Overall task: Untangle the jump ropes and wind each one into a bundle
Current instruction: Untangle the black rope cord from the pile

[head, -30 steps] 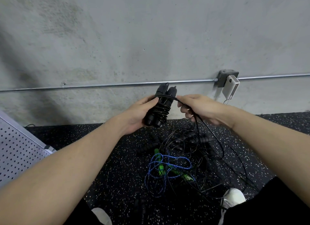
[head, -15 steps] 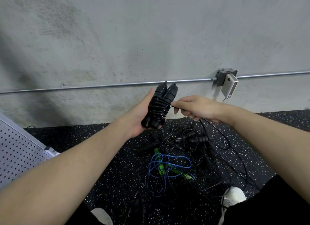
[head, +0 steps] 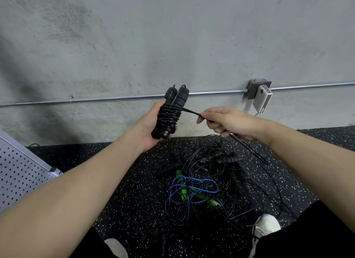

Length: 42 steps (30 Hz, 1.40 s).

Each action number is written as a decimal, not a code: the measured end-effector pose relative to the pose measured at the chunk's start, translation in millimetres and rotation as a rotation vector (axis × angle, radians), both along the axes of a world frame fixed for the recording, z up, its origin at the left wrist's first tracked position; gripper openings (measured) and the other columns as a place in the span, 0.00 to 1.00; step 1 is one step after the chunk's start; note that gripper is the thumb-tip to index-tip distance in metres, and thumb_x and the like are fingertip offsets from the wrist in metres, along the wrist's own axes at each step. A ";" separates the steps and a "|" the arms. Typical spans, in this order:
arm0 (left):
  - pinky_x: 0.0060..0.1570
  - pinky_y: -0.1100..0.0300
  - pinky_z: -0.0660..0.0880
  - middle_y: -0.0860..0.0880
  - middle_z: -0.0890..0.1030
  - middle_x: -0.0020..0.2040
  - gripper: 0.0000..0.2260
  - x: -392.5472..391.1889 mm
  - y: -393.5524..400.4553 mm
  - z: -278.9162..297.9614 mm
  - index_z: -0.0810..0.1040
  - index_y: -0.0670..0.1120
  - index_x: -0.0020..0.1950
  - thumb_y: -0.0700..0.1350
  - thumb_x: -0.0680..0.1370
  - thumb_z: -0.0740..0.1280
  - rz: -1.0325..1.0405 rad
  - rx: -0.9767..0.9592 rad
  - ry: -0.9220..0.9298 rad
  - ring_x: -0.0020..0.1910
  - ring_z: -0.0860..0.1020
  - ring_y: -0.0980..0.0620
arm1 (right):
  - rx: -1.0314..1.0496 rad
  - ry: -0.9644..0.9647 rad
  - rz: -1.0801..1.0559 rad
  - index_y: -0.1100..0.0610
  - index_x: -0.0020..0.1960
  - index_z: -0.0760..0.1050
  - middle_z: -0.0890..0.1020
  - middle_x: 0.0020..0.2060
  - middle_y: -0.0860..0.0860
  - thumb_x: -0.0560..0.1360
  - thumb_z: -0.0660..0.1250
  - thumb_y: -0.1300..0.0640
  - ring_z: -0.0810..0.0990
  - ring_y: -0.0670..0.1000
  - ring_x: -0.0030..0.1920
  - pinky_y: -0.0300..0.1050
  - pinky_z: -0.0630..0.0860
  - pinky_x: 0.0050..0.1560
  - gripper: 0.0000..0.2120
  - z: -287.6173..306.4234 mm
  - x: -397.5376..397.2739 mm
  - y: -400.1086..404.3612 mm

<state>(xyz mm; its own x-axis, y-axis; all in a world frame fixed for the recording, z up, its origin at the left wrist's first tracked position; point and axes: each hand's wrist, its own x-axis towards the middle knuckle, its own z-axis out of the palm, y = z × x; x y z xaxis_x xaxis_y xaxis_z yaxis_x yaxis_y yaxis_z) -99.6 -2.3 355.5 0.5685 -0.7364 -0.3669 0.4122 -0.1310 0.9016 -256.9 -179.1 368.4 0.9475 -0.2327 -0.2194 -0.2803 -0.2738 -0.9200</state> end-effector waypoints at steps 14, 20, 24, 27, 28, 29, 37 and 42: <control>0.18 0.65 0.67 0.47 0.83 0.46 0.25 4.3 11.0 12.6 0.84 0.46 0.52 0.64 0.81 0.58 -0.116 -0.107 0.046 0.25 0.76 0.51 | 0.035 0.165 0.015 0.56 0.60 0.80 0.65 0.30 0.45 0.84 0.59 0.49 0.64 0.46 0.30 0.42 0.68 0.35 0.15 3.5 -9.5 -10.4; 0.18 0.63 0.71 0.45 0.80 0.39 0.26 -3.5 10.7 12.0 0.78 0.44 0.52 0.66 0.76 0.61 -0.352 0.036 -0.020 0.25 0.78 0.49 | -0.041 0.165 -0.091 0.58 0.50 0.81 0.67 0.27 0.47 0.78 0.69 0.46 0.65 0.47 0.25 0.42 0.70 0.31 0.15 -0.8 -7.6 -8.8; 0.24 0.59 0.77 0.47 0.82 0.38 0.17 -16.7 7.4 16.3 0.76 0.49 0.55 0.61 0.80 0.60 -0.481 0.163 -0.190 0.28 0.81 0.48 | -0.090 0.124 -0.196 0.62 0.50 0.83 0.71 0.28 0.48 0.78 0.70 0.56 0.67 0.46 0.26 0.38 0.69 0.27 0.10 -5.1 -5.9 -15.3; 0.34 0.51 0.83 0.43 0.84 0.48 0.19 -22.1 1.0 8.5 0.78 0.51 0.57 0.61 0.72 0.70 -0.556 0.232 -0.341 0.38 0.84 0.42 | -0.149 0.094 -0.220 0.57 0.44 0.85 0.78 0.30 0.50 0.74 0.74 0.56 0.69 0.47 0.27 0.40 0.67 0.29 0.04 -7.7 -3.3 -13.0; 0.40 0.51 0.84 0.45 0.85 0.49 0.20 -23.4 -1.1 4.9 0.78 0.53 0.57 0.62 0.71 0.72 -0.597 0.267 -0.447 0.42 0.84 0.44 | -0.164 0.092 -0.207 0.56 0.43 0.86 0.80 0.31 0.51 0.71 0.77 0.54 0.69 0.49 0.29 0.40 0.66 0.31 0.05 -7.8 -2.6 -10.5; 0.46 0.52 0.82 0.48 0.85 0.50 0.21 -23.4 -4.0 -0.4 0.78 0.56 0.57 0.65 0.70 0.74 -0.647 0.308 -0.573 0.45 0.83 0.47 | -0.177 0.098 -0.188 0.54 0.42 0.87 0.81 0.32 0.52 0.68 0.79 0.51 0.70 0.51 0.31 0.41 0.66 0.32 0.08 -8.0 -1.9 -7.6; 0.65 0.64 0.71 0.58 0.81 0.64 0.26 -23.2 -11.3 -7.6 0.73 0.54 0.73 0.60 0.77 0.71 -0.867 0.420 -0.899 0.62 0.78 0.59 | -0.294 0.055 -0.160 0.52 0.42 0.85 0.78 0.24 0.43 0.69 0.79 0.50 0.68 0.44 0.25 0.33 0.66 0.26 0.07 -1.3 5.6 9.6; 0.59 0.56 0.77 0.58 0.83 0.54 0.21 -19.7 -11.4 -21.7 0.78 0.58 0.64 0.67 0.76 0.69 -0.671 0.453 -0.966 0.54 0.81 0.56 | -0.303 0.020 -0.112 0.52 0.45 0.86 0.80 0.26 0.46 0.72 0.77 0.51 0.73 0.46 0.28 0.34 0.69 0.30 0.05 0.1 9.4 15.6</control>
